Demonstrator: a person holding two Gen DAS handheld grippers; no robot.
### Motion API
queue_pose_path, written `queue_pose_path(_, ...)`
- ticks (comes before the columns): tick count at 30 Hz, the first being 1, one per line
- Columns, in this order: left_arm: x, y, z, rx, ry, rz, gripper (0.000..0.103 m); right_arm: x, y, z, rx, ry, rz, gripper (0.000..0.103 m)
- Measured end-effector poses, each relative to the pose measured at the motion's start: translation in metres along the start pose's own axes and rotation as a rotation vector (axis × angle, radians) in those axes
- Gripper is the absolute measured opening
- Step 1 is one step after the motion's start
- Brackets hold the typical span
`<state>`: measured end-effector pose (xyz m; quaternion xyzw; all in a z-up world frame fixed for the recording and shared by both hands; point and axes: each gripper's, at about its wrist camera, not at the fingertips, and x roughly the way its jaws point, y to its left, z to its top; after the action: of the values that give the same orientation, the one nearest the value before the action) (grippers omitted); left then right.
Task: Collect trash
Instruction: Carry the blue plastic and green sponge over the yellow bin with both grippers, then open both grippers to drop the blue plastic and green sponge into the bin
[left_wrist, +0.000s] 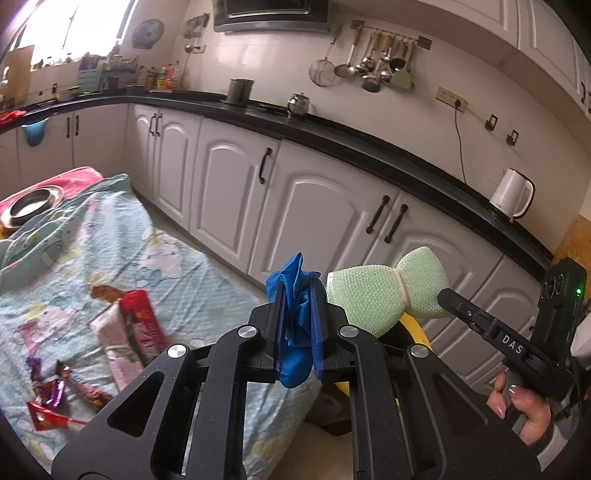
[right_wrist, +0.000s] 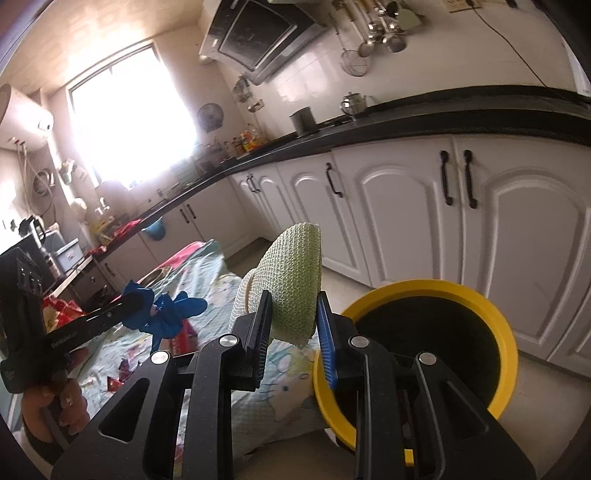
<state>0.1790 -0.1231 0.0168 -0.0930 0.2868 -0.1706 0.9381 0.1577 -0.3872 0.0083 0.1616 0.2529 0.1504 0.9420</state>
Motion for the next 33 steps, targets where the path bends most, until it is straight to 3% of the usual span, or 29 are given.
queue_pose_path(11,0.028,-0.039,-0.010,0.057,0.038,-0.054,0.007,-0.015,-0.056,-0.005,0.108,-0.023,-0.099,0.023)
queue_pose_path(33,0.095,-0.093,-0.032,0.147,0.129,-0.128,0.007,-0.026,-0.109,-0.028,0.123,-0.021,-0.277,0.023)
